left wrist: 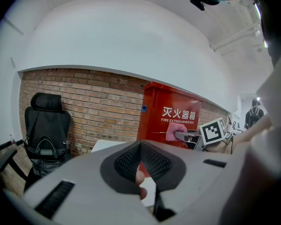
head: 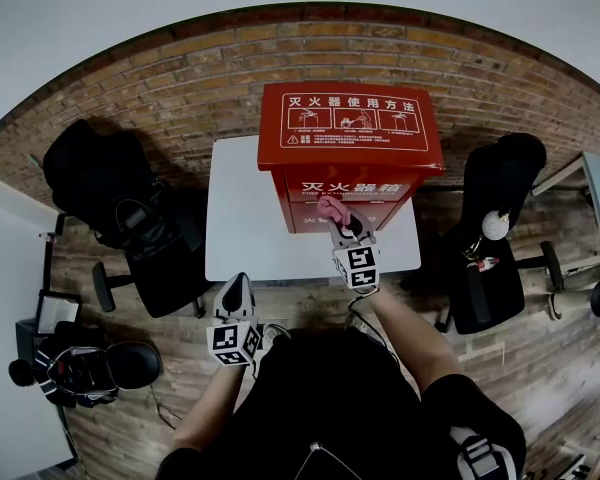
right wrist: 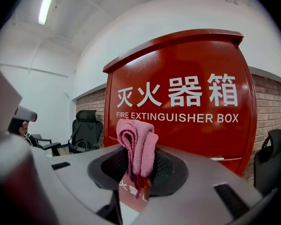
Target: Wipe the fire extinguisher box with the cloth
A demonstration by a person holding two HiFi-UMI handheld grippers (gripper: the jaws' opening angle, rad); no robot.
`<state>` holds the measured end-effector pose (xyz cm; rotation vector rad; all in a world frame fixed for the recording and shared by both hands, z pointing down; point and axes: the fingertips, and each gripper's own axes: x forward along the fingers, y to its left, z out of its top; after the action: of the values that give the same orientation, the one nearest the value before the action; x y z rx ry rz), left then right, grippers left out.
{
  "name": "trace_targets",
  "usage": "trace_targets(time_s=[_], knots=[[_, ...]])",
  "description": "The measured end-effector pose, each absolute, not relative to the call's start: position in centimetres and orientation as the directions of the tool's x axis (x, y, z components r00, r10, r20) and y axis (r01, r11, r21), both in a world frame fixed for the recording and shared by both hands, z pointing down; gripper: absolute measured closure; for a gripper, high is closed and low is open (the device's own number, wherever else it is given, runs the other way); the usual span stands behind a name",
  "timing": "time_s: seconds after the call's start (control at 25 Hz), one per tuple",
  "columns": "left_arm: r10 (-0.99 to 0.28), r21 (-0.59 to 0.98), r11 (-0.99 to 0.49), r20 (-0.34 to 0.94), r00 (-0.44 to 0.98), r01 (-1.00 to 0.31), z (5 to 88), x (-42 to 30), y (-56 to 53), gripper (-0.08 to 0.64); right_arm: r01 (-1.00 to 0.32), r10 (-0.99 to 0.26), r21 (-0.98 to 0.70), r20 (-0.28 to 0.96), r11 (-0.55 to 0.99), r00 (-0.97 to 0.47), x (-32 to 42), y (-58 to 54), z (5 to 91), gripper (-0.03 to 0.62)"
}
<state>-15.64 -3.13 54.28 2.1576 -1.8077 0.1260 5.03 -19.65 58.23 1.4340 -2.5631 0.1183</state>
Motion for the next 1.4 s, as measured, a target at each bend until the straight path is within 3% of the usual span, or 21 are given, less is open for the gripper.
trace_targets(time_s=[1.4], knots=[[-0.932,0.176,-0.187,0.279,0.231,-0.967,54.4,-11.7,-6.2,0.541,-0.864,-0.848,0.029,0.211,0.503,-0.486,10.7,-19.9,58.2,0.479]])
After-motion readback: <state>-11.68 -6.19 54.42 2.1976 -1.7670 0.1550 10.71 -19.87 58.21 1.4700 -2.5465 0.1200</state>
